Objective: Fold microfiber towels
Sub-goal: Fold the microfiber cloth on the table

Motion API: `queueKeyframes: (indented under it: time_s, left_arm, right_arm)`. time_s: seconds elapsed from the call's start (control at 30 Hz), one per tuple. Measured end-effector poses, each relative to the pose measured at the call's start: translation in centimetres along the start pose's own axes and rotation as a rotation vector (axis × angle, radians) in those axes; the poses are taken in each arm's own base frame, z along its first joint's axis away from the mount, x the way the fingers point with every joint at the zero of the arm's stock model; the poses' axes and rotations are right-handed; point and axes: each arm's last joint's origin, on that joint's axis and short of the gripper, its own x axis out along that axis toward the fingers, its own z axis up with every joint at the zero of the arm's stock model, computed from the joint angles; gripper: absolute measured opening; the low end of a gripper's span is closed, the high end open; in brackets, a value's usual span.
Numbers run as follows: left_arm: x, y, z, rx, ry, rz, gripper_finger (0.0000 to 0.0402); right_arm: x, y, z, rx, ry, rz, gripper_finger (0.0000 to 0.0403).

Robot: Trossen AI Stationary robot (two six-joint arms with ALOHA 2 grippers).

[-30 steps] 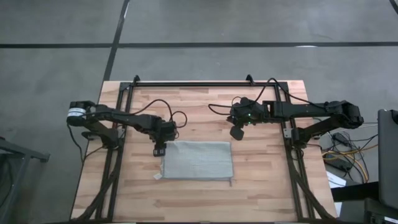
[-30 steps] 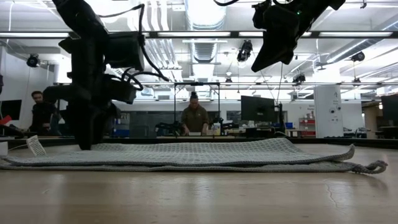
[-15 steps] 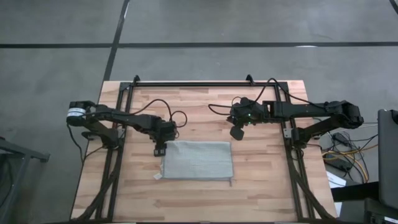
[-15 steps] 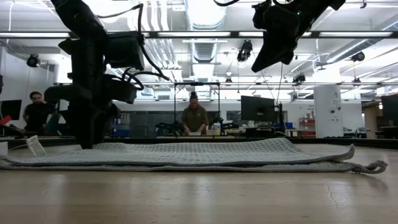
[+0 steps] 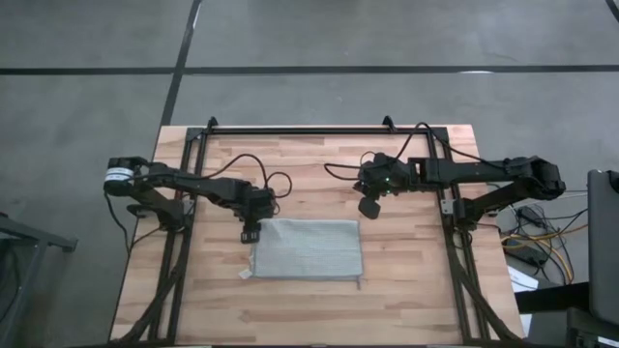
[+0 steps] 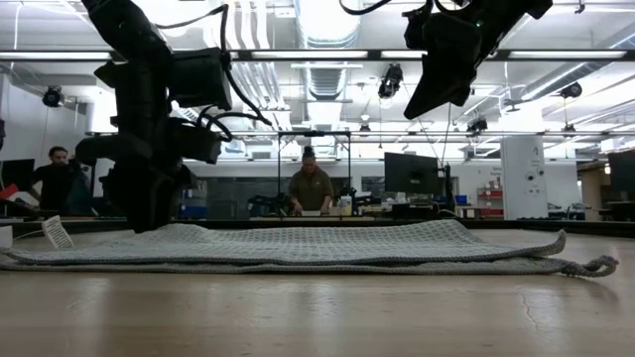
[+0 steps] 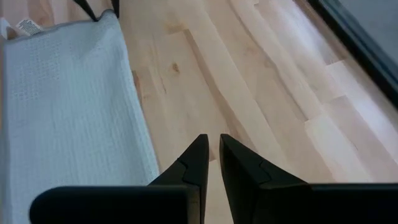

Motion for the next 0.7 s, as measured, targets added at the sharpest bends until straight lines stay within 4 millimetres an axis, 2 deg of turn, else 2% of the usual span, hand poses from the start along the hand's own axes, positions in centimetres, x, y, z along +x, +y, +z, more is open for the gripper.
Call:
queueKeyframes:
  time_s: [0.23, 0.57, 0.7]
  left_arm:
    - [0.0, 0.0, 0.0, -0.001, 0.003, 0.003, 0.0169]
    - [0.0, 0.0, -0.1, -0.004, 0.008, 0.006, 0.0142]
    - [0.0, 0.0, -0.1, -0.004, 0.01, 0.006, 0.0133]
  right_arm:
    - [1.2, 0.2, -0.5, 0.037, 0.056, 0.037, 0.0038]
    - [6.4, 0.8, -2.3, 0.066, 0.269, 0.053, 0.0038]
    - [7.6, 0.8, -3.0, 0.081, 0.324, 0.035, 0.0038]
